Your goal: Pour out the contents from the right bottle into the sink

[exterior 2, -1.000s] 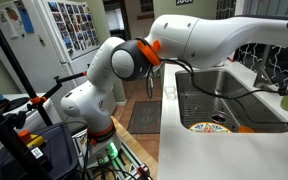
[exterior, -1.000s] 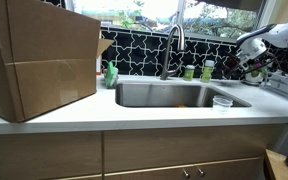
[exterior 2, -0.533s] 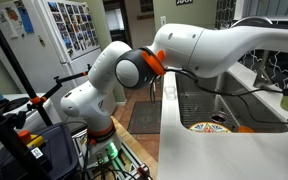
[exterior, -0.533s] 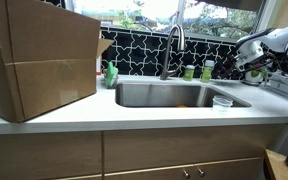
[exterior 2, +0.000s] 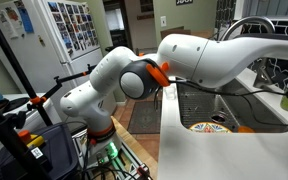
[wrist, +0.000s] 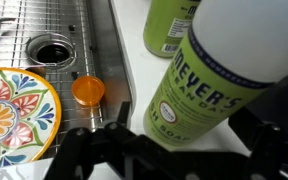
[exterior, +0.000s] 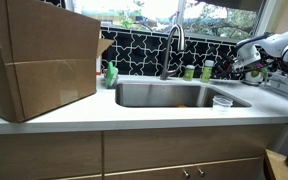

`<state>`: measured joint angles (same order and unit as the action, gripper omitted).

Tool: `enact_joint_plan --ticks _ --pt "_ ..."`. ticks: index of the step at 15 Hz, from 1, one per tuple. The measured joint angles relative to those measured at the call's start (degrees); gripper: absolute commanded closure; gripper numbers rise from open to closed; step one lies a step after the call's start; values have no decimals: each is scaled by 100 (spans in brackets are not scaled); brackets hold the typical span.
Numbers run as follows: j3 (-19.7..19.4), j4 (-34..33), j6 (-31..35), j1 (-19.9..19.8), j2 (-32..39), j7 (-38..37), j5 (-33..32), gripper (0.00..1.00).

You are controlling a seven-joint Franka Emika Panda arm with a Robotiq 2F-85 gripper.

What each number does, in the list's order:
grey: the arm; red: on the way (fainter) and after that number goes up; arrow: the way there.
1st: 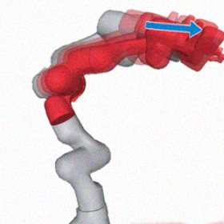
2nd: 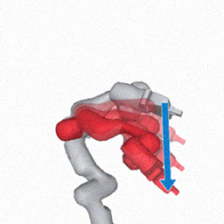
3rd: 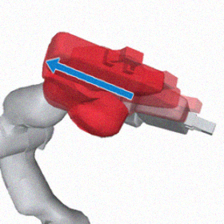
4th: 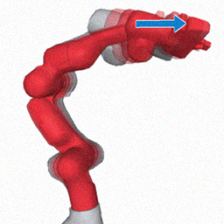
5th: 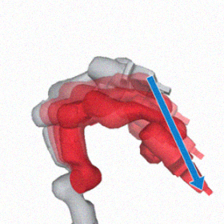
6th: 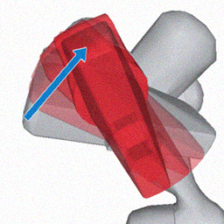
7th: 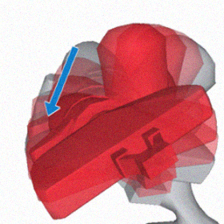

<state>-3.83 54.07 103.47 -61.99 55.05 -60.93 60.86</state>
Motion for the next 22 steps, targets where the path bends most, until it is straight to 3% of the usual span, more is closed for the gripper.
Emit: enact_joint_plan --ticks 9,11,16,22 --pt "380 -616 -179 -209 571 -233 427 1" --pt "429 -707 -237 -223 665 -291 430 26" --pt "546 -920 -297 -246 866 -329 437 60" --pt "580 -1076 -564 -303 974 -333 438 62"
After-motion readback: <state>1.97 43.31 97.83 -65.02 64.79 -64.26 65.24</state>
